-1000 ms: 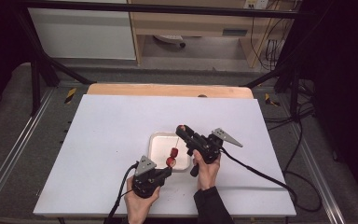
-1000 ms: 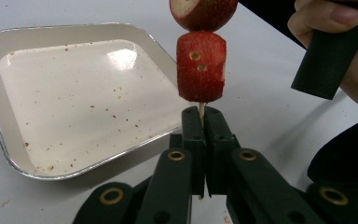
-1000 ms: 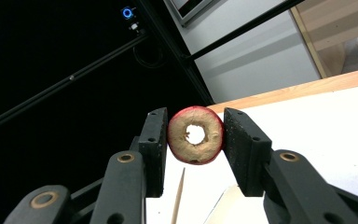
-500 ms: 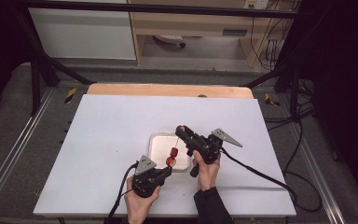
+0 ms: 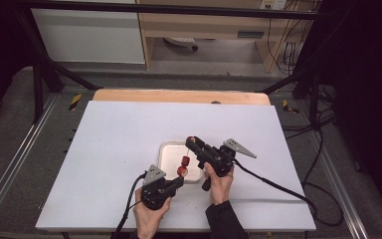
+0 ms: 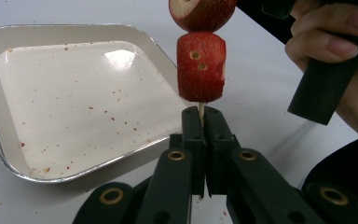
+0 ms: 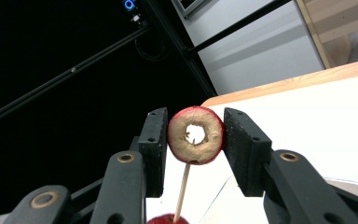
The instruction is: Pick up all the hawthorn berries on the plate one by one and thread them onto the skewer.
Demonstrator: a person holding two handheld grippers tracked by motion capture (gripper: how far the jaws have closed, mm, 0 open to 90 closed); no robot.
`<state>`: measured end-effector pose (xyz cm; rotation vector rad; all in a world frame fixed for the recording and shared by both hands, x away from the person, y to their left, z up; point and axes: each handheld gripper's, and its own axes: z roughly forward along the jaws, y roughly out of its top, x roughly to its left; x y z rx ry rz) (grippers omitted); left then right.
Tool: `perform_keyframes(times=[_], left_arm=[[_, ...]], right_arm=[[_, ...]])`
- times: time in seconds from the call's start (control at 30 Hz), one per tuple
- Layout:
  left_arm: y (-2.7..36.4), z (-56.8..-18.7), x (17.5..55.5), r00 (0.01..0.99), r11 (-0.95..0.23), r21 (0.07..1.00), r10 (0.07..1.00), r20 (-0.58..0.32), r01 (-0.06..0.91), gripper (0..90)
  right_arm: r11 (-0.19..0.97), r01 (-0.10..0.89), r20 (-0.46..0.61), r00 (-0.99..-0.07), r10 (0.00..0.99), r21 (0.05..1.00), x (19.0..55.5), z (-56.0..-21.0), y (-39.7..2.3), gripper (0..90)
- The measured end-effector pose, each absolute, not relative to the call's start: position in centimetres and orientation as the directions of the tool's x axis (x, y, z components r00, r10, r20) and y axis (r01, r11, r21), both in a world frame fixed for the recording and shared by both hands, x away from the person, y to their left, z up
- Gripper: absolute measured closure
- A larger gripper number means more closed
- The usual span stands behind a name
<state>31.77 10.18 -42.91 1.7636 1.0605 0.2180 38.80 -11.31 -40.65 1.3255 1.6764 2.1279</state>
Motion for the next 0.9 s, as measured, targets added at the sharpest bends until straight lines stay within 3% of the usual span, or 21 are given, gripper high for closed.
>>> perform_keyframes(times=[0.63, 0.9], left_arm=[[9.91, -42.95, 31.98, 0.602, -0.078, 0.83, 0.726, -0.333, 0.553, 88.5], [9.95, -43.17, 32.23, 0.608, -0.04, 0.819, 0.69, -0.392, 0.572, 88.6]], right_arm=[[-0.342, 0.414, 0.536, -0.604, 0.59, 0.843, 38.19, -40.86, -11.19, 61.9], [-0.334, 0.397, 0.518, -0.618, 0.591, 0.855, 38.05, -40.77, -11.26, 62.0]])
